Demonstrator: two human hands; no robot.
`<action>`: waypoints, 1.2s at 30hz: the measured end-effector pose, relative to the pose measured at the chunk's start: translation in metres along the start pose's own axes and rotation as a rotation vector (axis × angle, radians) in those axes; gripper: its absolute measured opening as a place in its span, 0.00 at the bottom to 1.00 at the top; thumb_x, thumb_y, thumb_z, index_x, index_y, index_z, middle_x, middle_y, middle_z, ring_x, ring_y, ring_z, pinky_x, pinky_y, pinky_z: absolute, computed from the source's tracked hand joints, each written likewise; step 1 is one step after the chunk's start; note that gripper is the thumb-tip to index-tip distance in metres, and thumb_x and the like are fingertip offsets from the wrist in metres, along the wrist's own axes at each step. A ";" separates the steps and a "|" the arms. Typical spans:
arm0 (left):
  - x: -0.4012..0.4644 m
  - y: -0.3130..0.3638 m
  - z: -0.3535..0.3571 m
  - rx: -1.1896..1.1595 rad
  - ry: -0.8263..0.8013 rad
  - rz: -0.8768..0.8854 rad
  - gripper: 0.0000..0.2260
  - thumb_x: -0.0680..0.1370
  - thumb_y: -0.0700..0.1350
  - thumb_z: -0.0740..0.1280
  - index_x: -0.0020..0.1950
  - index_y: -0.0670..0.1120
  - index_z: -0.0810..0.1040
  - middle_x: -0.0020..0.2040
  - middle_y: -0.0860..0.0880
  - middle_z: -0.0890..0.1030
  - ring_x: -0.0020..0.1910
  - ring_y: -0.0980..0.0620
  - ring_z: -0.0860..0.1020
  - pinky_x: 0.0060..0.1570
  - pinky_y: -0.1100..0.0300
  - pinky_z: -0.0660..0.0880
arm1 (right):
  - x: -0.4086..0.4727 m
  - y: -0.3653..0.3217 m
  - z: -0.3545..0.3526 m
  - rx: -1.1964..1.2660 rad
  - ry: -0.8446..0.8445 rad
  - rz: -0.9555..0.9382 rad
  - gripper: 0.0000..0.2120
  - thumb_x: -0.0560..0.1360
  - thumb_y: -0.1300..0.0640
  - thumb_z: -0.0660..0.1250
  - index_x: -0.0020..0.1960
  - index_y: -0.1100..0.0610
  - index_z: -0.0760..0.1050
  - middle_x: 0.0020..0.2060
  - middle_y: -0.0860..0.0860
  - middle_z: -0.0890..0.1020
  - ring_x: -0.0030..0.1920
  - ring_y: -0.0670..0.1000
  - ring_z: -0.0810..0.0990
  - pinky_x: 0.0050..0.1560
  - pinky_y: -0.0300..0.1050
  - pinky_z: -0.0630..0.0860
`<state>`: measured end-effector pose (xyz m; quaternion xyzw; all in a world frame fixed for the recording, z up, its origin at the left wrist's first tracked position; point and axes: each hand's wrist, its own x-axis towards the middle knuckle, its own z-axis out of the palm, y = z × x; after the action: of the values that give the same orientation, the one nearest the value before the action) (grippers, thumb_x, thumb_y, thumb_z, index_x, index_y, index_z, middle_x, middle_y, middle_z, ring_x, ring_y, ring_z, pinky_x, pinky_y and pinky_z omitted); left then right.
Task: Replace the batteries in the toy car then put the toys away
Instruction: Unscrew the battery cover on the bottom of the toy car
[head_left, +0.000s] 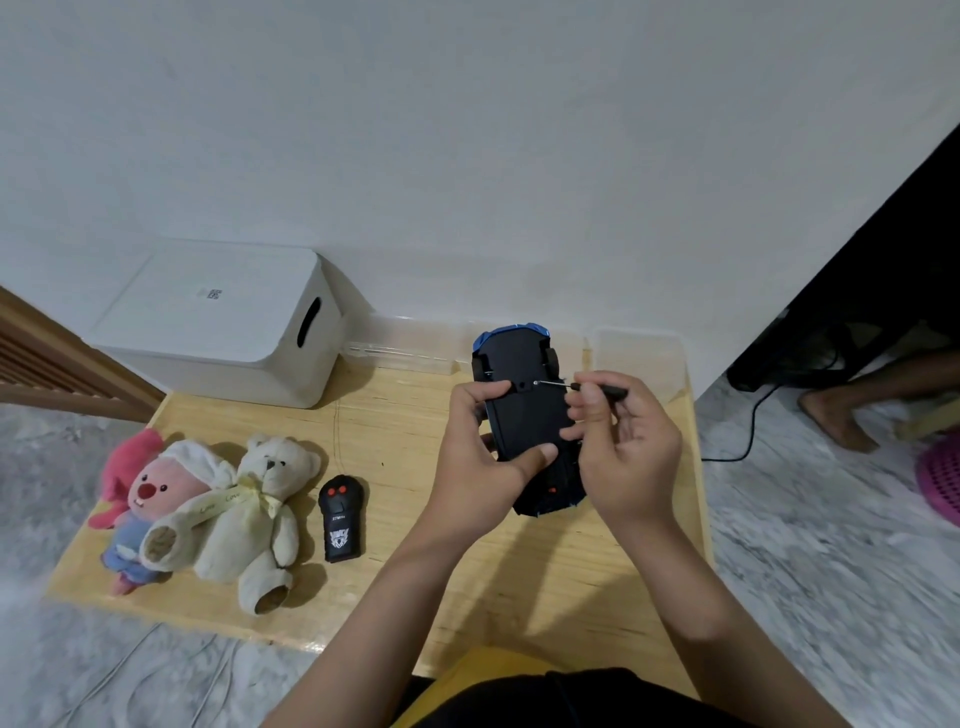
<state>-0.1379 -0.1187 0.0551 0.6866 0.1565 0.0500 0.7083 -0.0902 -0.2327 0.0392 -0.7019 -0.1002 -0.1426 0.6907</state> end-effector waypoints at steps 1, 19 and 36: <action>0.000 0.000 0.000 -0.001 0.002 0.004 0.26 0.69 0.31 0.74 0.57 0.53 0.66 0.53 0.55 0.75 0.47 0.55 0.78 0.38 0.67 0.77 | 0.000 0.000 0.000 0.001 -0.003 -0.007 0.05 0.77 0.55 0.62 0.48 0.48 0.75 0.38 0.50 0.81 0.36 0.45 0.81 0.35 0.35 0.78; -0.006 0.000 0.003 0.025 0.046 0.064 0.27 0.69 0.32 0.74 0.54 0.57 0.66 0.52 0.56 0.75 0.51 0.52 0.78 0.41 0.65 0.77 | -0.004 0.000 -0.002 -0.051 -0.040 -0.123 0.06 0.77 0.61 0.61 0.50 0.58 0.76 0.41 0.53 0.79 0.41 0.46 0.82 0.37 0.36 0.79; -0.004 0.004 -0.004 0.070 0.039 0.104 0.27 0.69 0.33 0.74 0.54 0.60 0.67 0.58 0.50 0.76 0.50 0.51 0.79 0.41 0.64 0.77 | 0.024 -0.015 0.001 -0.203 -0.135 -0.281 0.08 0.75 0.62 0.66 0.54 0.58 0.79 0.41 0.48 0.77 0.41 0.46 0.79 0.36 0.48 0.81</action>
<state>-0.1427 -0.1160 0.0595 0.7169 0.1361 0.0947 0.6772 -0.0729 -0.2327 0.0612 -0.7551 -0.2283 -0.1997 0.5812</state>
